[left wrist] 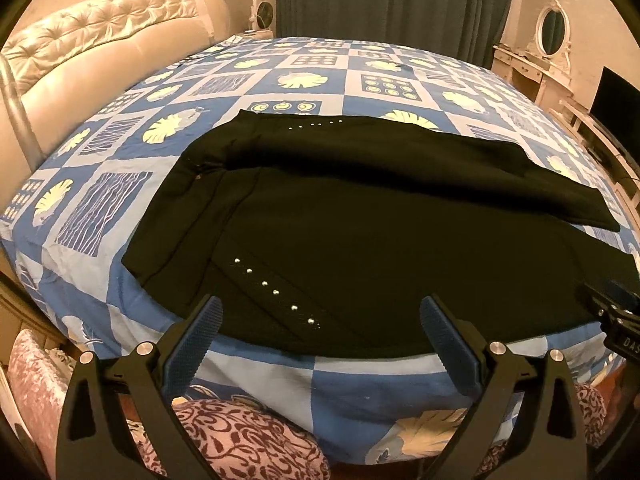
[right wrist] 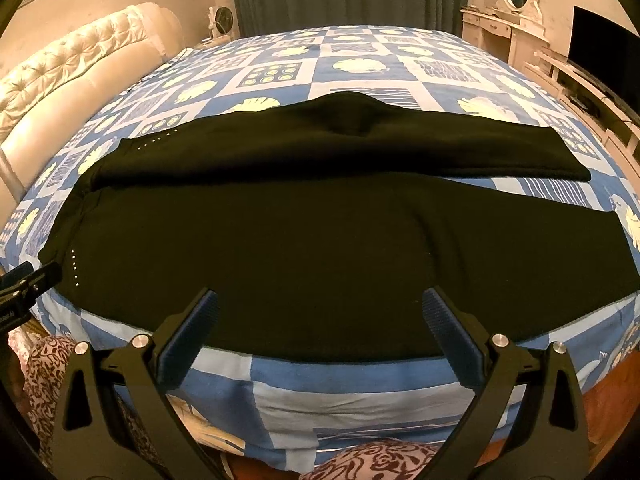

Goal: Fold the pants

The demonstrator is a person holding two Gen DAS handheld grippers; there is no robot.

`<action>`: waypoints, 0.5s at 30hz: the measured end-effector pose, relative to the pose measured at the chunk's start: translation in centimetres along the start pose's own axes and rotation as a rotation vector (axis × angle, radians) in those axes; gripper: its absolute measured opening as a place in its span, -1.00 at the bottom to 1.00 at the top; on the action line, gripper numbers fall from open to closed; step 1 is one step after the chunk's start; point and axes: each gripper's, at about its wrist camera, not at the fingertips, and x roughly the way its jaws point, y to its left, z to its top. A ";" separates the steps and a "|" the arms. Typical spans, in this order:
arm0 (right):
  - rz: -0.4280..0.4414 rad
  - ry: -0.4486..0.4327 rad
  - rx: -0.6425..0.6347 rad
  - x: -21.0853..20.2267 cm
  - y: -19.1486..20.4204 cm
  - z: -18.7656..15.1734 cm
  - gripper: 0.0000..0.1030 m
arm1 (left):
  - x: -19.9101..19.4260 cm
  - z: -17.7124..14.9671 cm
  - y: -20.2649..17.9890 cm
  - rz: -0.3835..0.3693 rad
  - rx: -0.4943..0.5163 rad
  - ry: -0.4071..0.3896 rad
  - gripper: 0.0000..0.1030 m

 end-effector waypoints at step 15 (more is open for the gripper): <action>0.006 0.016 -0.001 0.4 0.1 -0.1 0.96 | 0.4 -0.4 0.5 -0.004 0.001 0.005 0.92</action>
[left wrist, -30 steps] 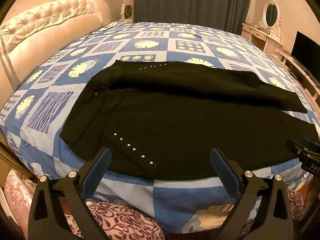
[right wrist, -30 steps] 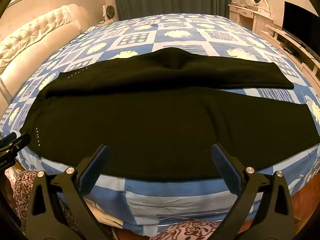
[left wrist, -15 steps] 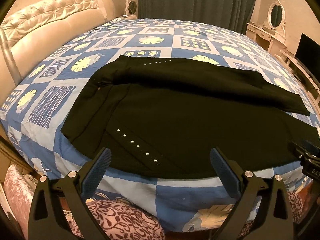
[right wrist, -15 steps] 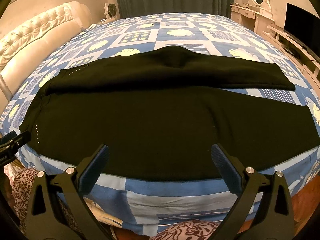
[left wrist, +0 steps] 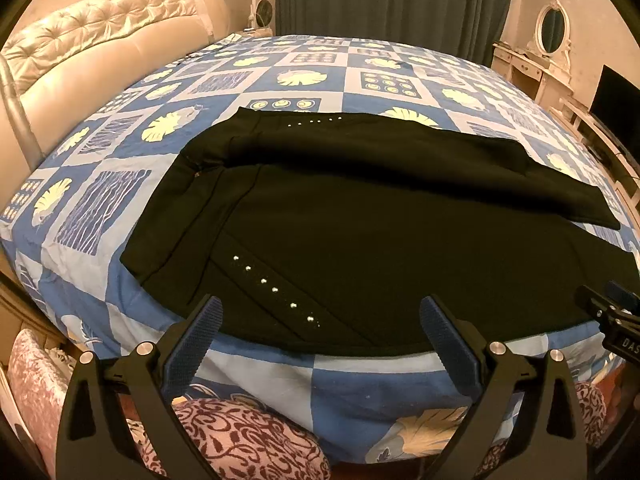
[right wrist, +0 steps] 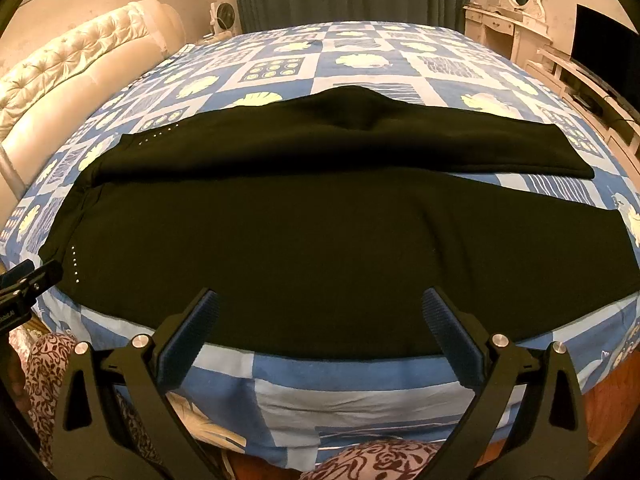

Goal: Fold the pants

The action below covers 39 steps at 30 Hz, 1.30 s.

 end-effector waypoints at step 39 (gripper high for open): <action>0.004 0.011 0.000 0.3 0.2 -0.5 0.96 | 0.0 0.2 -0.1 -0.001 -0.005 0.011 0.92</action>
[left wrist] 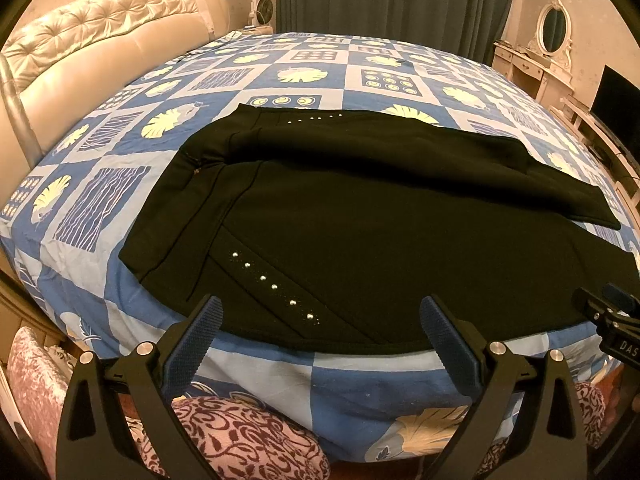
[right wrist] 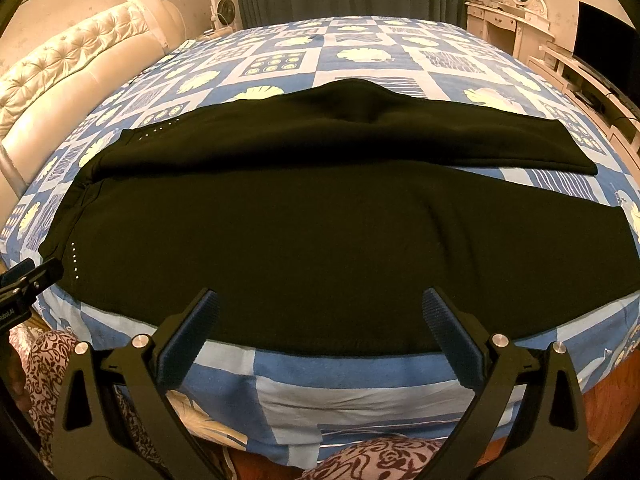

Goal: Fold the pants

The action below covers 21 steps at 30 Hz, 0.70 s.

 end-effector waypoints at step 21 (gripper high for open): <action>0.000 0.003 -0.001 0.1 0.1 -0.1 0.96 | 0.0 0.0 0.0 0.000 0.000 0.000 0.92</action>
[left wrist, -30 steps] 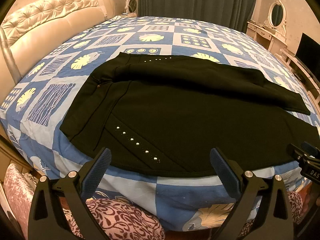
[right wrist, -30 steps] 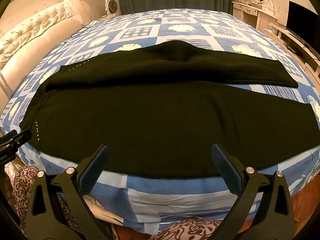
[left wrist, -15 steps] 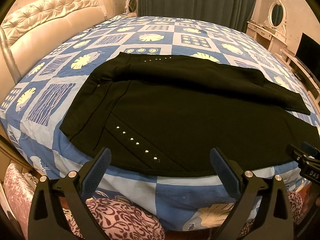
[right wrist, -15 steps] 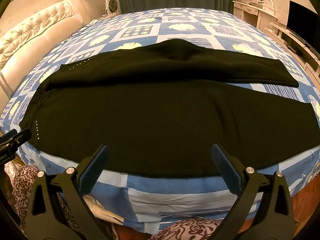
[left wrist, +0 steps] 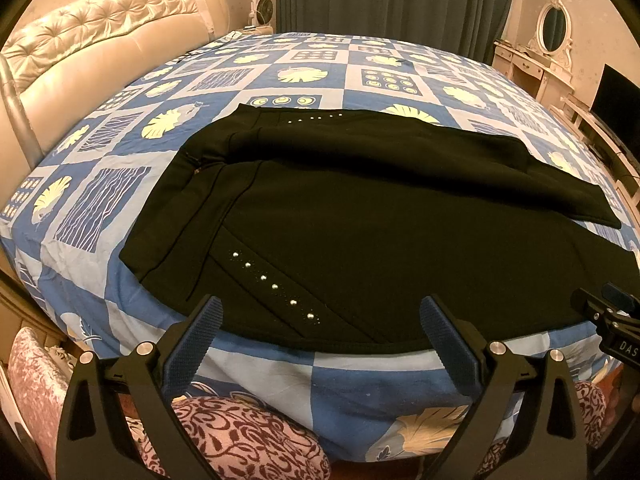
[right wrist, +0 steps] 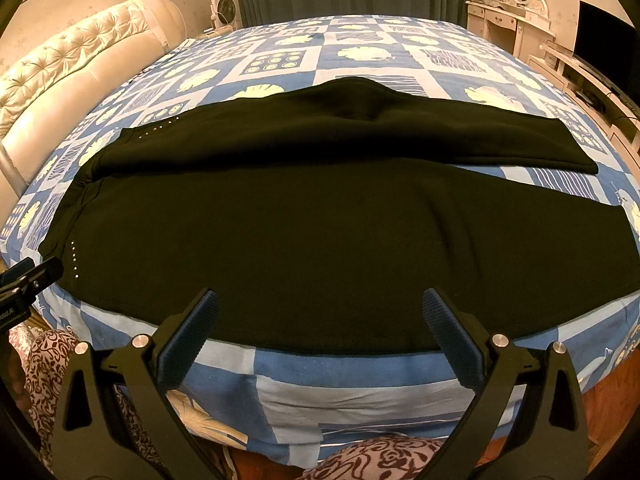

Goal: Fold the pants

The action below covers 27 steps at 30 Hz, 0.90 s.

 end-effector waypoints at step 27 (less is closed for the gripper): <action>0.030 -0.015 -0.060 -1.2 0.3 1.3 0.96 | -1.6 3.4 2.3 -0.151 -0.016 -0.046 0.92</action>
